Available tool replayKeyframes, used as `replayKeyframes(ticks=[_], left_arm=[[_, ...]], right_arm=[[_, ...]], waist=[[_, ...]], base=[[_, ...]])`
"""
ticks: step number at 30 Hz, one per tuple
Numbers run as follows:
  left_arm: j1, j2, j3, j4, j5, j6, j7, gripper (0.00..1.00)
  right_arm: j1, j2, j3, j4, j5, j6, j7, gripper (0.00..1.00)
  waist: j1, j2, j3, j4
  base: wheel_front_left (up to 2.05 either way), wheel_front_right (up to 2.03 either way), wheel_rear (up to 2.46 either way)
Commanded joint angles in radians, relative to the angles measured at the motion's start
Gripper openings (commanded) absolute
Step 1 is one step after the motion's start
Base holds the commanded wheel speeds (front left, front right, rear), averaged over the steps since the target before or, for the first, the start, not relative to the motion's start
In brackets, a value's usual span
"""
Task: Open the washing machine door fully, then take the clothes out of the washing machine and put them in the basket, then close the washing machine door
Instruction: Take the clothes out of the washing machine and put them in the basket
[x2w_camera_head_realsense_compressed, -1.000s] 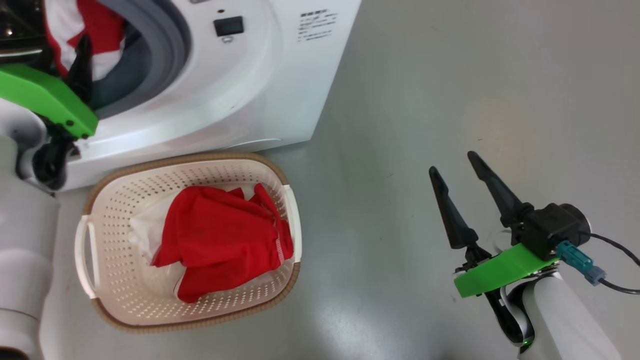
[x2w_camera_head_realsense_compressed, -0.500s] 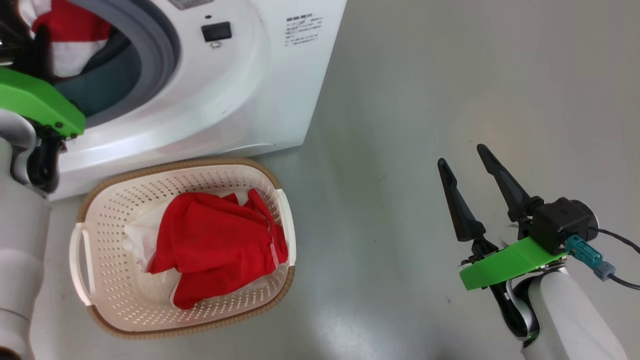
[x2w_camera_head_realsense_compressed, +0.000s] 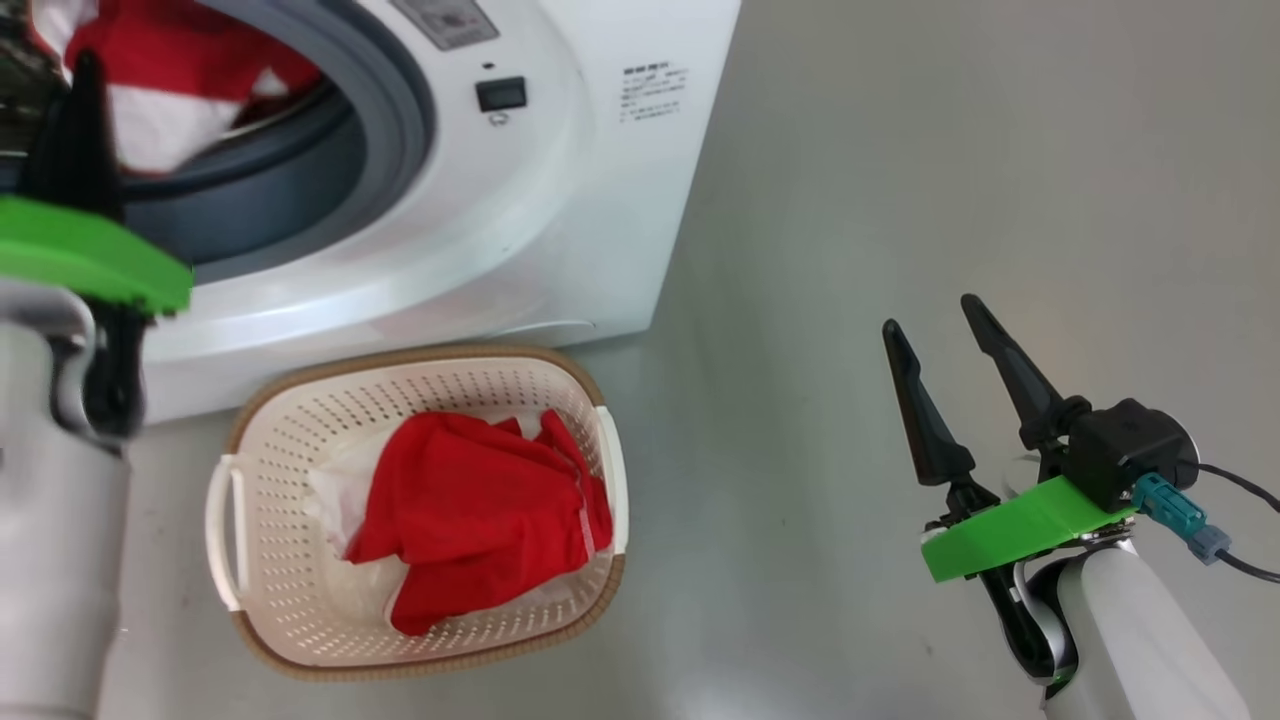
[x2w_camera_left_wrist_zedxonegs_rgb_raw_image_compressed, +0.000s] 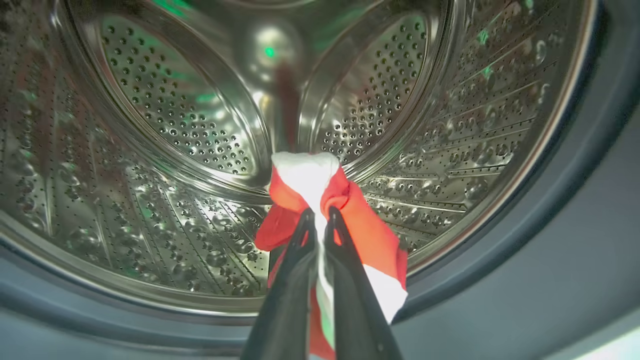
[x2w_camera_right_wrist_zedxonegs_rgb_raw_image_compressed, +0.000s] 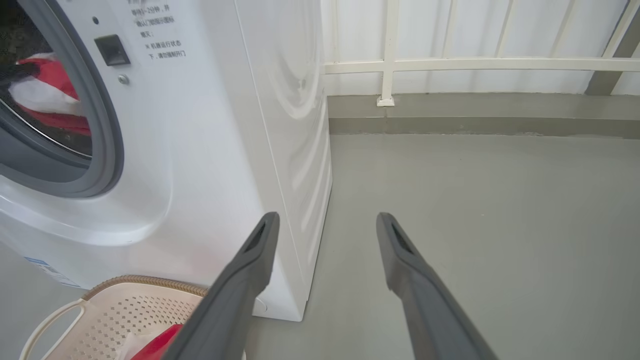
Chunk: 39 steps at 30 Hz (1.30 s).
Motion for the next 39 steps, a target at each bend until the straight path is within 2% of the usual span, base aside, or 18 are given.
replayKeyframes(ticks=[1,7,14,28,31,39], left_arm=[[0.058,0.032,0.055,-0.075,0.035,0.009,-0.011,0.00],[0.205,-0.012,0.149,-0.242,0.119,0.007,-0.011,0.00],[0.356,-0.077,0.204,-0.372,0.179,-0.002,-0.011,0.00],[0.553,-0.148,0.222,-0.566,0.180,-0.007,-0.011,0.00],[0.597,-0.160,0.220,-0.638,0.189,-0.003,-0.011,0.00],[0.689,-0.181,0.191,-0.922,0.205,0.042,0.035,0.00]], right_arm=[[0.025,0.000,0.017,-0.012,-0.001,0.005,-0.006,1.00],[0.048,0.000,0.009,0.010,-0.003,0.005,-0.006,1.00],[0.071,0.000,0.008,0.034,0.005,0.005,-0.006,1.00],[0.110,0.001,0.004,0.047,0.015,0.005,-0.006,1.00],[0.116,0.001,0.004,0.051,0.016,0.005,-0.006,1.00],[0.124,-0.002,-0.003,0.047,0.013,0.005,-0.006,1.00]], waist=[[0.0000,0.0000,-0.034,0.023],[0.0000,0.0000,-0.090,0.044],[0.0000,0.0000,-0.155,0.062],[0.0000,0.0000,-0.245,0.068],[0.0000,0.0000,-0.259,0.068],[0.0000,0.0000,-0.260,0.075]], base=[[0.00,0.00,0.00],[0.00,0.00,0.00],[0.00,0.00,0.00],[0.00,0.00,0.00],[0.00,0.00,0.00],[0.00,0.00,0.00]])
